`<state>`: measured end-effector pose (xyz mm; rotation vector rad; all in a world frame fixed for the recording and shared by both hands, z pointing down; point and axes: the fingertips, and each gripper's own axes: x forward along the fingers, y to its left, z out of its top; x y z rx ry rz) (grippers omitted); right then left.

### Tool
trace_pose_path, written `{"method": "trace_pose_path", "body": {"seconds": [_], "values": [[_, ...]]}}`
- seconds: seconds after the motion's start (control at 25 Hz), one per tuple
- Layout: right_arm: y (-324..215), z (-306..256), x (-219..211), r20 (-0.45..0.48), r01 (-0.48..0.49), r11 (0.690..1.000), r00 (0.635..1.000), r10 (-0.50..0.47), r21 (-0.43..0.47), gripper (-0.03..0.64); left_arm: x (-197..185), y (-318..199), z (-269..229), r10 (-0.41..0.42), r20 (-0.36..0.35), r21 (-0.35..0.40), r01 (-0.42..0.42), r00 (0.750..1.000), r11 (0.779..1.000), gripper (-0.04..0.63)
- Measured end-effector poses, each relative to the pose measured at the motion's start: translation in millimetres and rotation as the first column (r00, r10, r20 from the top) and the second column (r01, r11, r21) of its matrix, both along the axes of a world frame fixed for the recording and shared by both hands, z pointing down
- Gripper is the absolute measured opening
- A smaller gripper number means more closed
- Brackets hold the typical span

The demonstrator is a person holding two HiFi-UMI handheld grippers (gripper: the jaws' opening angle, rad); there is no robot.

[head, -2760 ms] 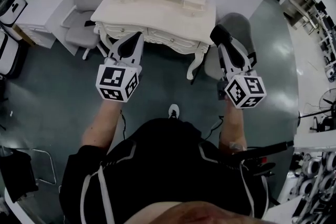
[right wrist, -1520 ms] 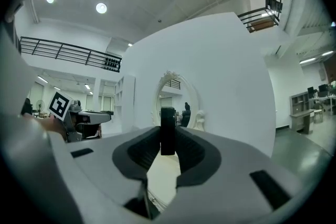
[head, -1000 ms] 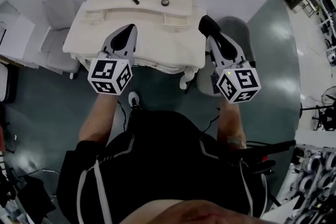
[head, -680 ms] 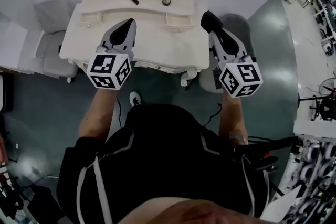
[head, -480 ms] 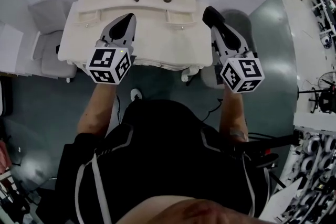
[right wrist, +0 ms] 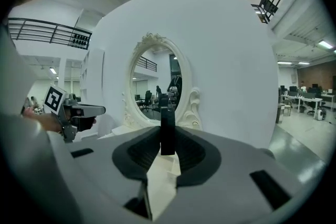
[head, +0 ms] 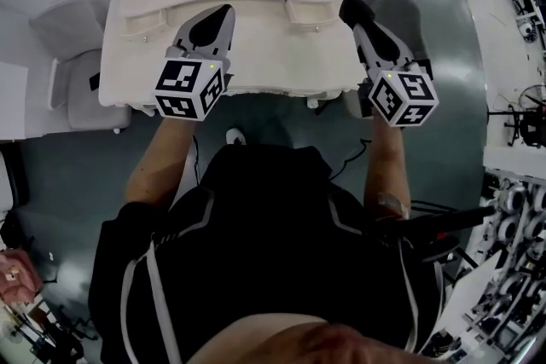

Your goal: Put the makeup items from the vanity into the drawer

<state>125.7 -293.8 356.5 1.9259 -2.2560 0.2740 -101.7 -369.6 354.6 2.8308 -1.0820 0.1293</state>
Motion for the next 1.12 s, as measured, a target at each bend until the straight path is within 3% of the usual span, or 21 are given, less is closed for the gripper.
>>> {"method": "trace_pose_path", "body": {"seconds": [0.28, 0.56, 1.12], "values": [[-29.7, 29.6, -0.1, -0.033, -0.006, 0.995, 0.999, 0.002, -0.102, 0.089, -6.3, -23.9, 25.3, 0.020, -0.022, -0.057, -0.021, 1.000, 0.998, 0.005], [-71.9, 77.2, 19.9, -0.063, 0.066, 0.978, 0.995, -0.080, -0.198, 0.089, 3.7, -42.2, 48.4, -0.043, 0.015, -0.097, 0.044, 0.999, 0.994, 0.005], [-139.8, 182.7, 44.1, -0.141, 0.249, 0.873, 0.932, -0.333, -0.419, 0.089, 31.8, -62.2, 74.8, -0.156, 0.094, -0.118, 0.167, 0.983, 0.979, 0.005]]}}
